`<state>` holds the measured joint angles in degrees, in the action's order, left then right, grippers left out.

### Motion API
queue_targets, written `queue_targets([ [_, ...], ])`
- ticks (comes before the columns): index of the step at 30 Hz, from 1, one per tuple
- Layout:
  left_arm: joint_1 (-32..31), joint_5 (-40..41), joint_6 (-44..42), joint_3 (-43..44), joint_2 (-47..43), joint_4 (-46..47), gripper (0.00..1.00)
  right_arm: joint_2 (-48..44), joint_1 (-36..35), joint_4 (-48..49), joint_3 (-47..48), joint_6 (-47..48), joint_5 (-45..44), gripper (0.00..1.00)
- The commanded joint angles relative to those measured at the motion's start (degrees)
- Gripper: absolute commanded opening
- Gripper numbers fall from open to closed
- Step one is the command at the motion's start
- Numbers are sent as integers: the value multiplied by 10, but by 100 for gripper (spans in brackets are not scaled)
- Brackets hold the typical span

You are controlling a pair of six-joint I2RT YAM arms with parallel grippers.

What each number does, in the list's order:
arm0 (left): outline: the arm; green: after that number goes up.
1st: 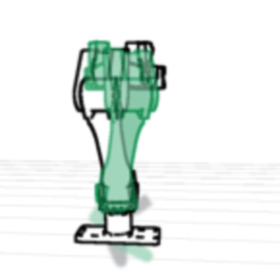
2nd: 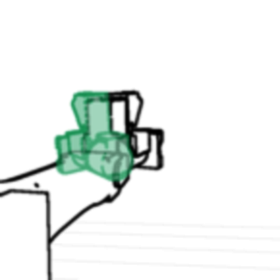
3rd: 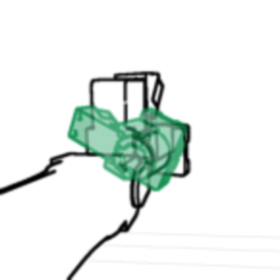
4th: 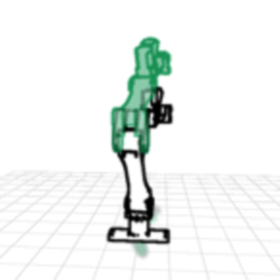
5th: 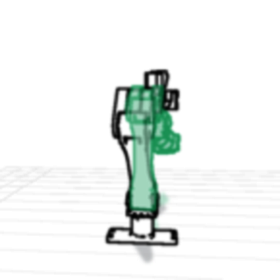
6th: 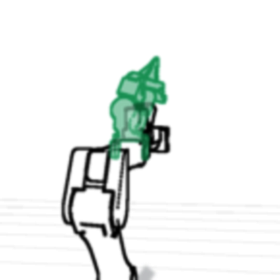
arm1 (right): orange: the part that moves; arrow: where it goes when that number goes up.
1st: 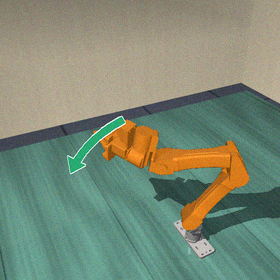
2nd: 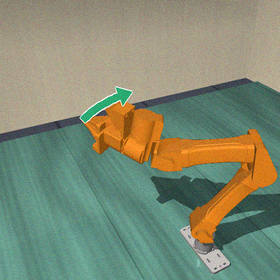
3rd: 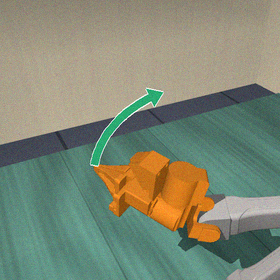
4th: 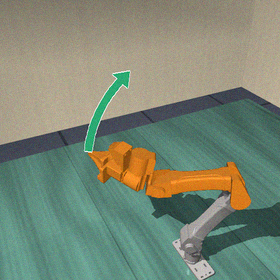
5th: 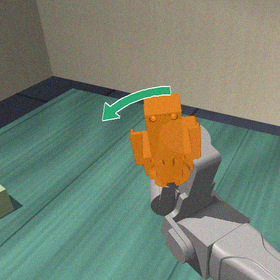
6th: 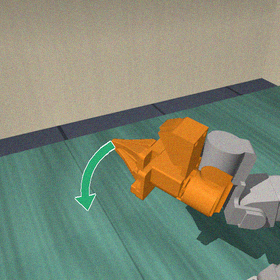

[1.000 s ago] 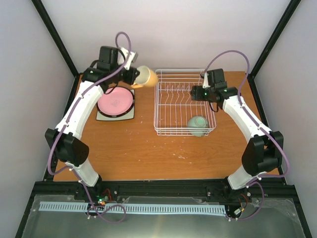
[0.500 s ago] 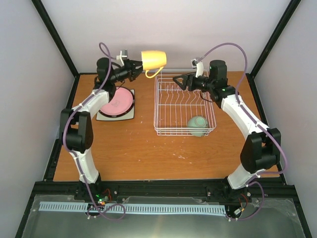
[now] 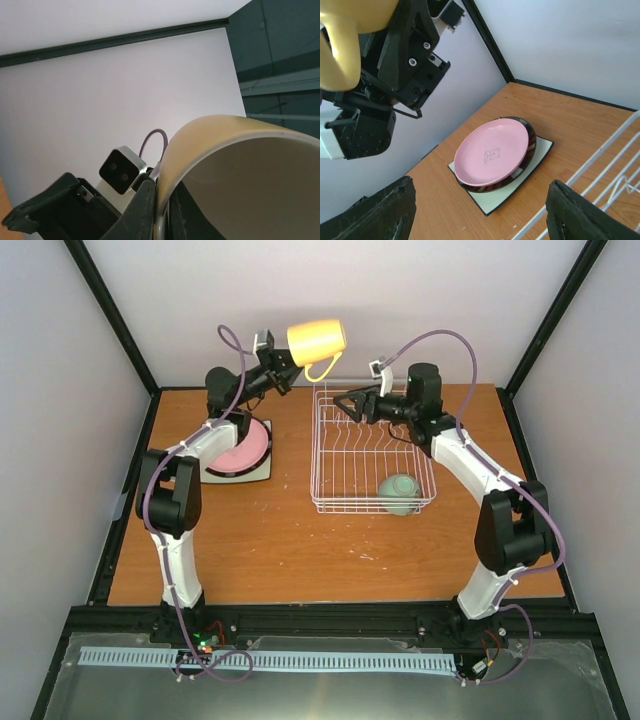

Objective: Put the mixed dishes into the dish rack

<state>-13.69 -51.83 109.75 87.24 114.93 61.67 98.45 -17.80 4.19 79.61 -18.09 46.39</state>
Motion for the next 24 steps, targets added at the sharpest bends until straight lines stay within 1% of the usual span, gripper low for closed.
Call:
queue_targets([
  [1, -8, 27, 39, 21, 0, 75, 1, 18, -14, 48, 40, -33, 29, 71],
  [4, -7, 32, 47, 23, 8, 83, 1, 28, -22, 53, 67, -53, 50, 70],
  [12, -3, 39, 57, 22, 19, 93, 1, 24, -29, 50, 100, -77, 96, 56],
  [15, -2, 39, 61, 20, 20, 97, 1, 21, -30, 47, 99, -79, 93, 56],
  [19, -2, 42, 64, 12, 17, 104, 1, 33, -34, 68, 104, -97, 93, 58],
  [24, -2, 46, 66, -3, 11, 114, 1, 57, -36, 77, 145, -106, 89, 59],
])
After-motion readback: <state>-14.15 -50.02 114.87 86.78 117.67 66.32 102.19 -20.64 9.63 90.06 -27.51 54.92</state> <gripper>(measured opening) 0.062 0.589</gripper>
